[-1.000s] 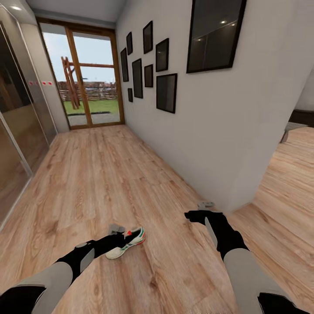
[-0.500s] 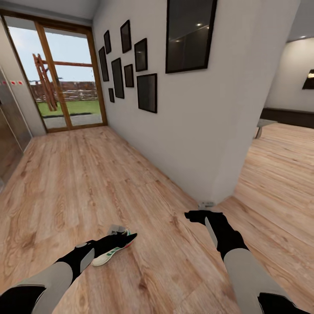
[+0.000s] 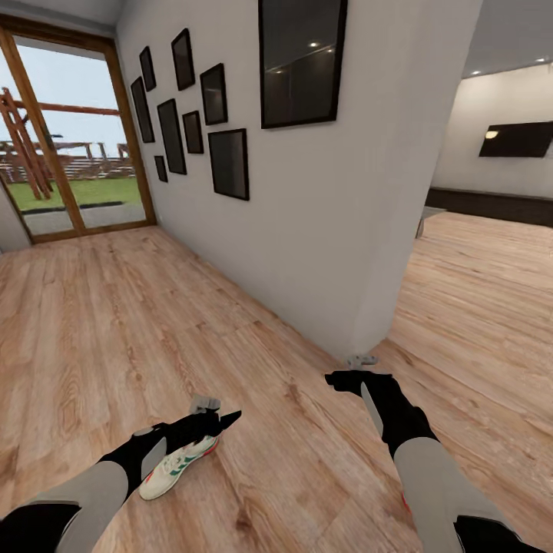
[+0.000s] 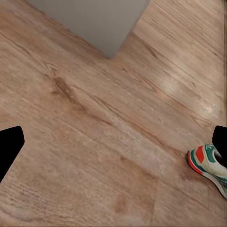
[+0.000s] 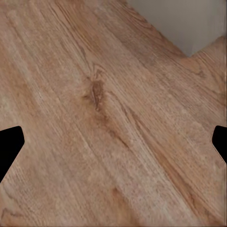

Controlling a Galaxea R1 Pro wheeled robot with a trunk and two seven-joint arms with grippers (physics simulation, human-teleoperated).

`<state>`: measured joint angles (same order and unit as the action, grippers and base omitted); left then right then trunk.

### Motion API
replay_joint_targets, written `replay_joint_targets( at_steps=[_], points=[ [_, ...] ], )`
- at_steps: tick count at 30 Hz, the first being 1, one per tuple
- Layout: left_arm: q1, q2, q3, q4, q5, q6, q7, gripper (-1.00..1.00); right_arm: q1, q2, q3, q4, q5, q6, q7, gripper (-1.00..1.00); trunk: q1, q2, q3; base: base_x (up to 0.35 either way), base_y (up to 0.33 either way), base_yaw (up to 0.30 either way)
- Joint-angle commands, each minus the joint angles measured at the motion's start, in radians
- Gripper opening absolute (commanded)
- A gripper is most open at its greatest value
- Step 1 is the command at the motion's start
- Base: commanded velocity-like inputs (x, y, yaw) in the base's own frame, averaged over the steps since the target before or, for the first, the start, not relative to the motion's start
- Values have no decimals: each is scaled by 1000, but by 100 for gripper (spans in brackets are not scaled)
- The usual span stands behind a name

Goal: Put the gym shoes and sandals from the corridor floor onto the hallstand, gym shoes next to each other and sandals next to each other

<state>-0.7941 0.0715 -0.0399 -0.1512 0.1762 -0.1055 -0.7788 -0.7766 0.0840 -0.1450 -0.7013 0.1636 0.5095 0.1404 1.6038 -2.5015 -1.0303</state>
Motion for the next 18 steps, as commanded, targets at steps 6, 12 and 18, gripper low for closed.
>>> replay_joint_targets(
  at_steps=[6, 12, 18],
  points=[
    [0, 1, -5, 1, 5, -5, -2, 100, -1, 1, -6, -1, 10, 4, 8, 100, 0, 0, -1, 12, 14, -254],
    [0, 1, -5, 1, 5, -5, -2, 100, -1, 1, -6, -1, 10, 4, 8, 100, 0, 0, -1, 2, 2, -254],
    [0, 1, -5, 1, 5, -5, -2, 100, -1, 1, -6, -1, 10, 4, 8, 100, 0, 0, -1, 0, 0, -254]
  ],
)
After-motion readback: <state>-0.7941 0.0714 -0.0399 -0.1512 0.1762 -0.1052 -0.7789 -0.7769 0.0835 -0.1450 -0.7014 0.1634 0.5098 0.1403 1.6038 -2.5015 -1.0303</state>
